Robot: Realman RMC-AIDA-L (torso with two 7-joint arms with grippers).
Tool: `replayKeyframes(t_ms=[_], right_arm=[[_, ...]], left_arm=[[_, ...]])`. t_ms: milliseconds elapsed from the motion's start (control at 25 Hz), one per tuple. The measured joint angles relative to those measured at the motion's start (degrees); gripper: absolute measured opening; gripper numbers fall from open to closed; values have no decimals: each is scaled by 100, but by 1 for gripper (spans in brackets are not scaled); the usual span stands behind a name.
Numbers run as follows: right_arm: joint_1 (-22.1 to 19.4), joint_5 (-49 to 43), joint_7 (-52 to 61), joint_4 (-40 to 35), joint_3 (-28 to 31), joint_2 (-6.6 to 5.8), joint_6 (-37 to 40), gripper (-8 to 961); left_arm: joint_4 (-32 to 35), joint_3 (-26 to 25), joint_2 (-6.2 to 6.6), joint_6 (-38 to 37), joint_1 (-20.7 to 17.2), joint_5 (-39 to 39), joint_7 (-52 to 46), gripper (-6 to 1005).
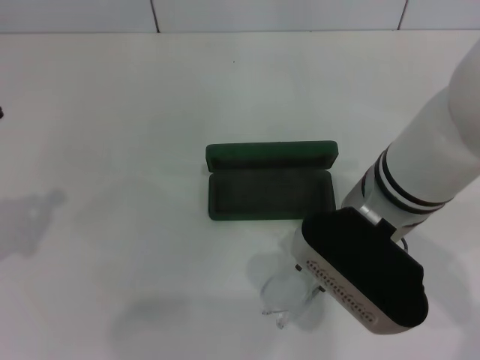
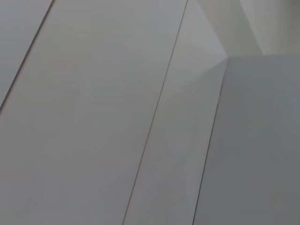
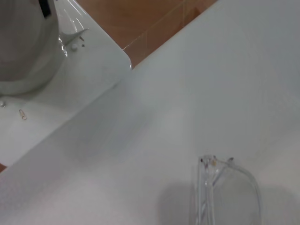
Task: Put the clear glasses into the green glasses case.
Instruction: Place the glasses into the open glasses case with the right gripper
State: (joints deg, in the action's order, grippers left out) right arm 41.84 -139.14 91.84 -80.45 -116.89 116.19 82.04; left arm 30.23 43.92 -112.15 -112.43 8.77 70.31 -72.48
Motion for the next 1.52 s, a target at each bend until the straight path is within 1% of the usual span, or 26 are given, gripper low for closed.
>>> replayKeyframes(t_ms=[200,400,600,720,880,1040,1280,1520], right_arm=[[0,-8,5,29,8,0,-49,358],[0,-8,-10,83,1,0,-71,349],[1,-7,-12,116,23,0,-117,202],[-1,-11,-12,112,47,0,-112,199],[-53,-7,-5,-36,123,-6,-32,190],[-162,63,28,-356,345,-3,196,167],[-443,129,126,-861,529,-6,405,88],[-588,31,255,-918,547,-2,277,14]], left_arm=[[0,4,-5,2,-24,1,11,49],[0,-5,-11,2,-36,1,11,49],[0,-14,-18,2,-35,1,-1,49],[0,-15,-18,2,-33,0,-18,49],[0,-16,-17,2,-33,-3,-30,49],[0,-16,-17,2,-26,-9,-38,49],[0,-16,-17,2,-5,-45,-72,49],[0,-16,-9,2,24,-33,-118,49]])
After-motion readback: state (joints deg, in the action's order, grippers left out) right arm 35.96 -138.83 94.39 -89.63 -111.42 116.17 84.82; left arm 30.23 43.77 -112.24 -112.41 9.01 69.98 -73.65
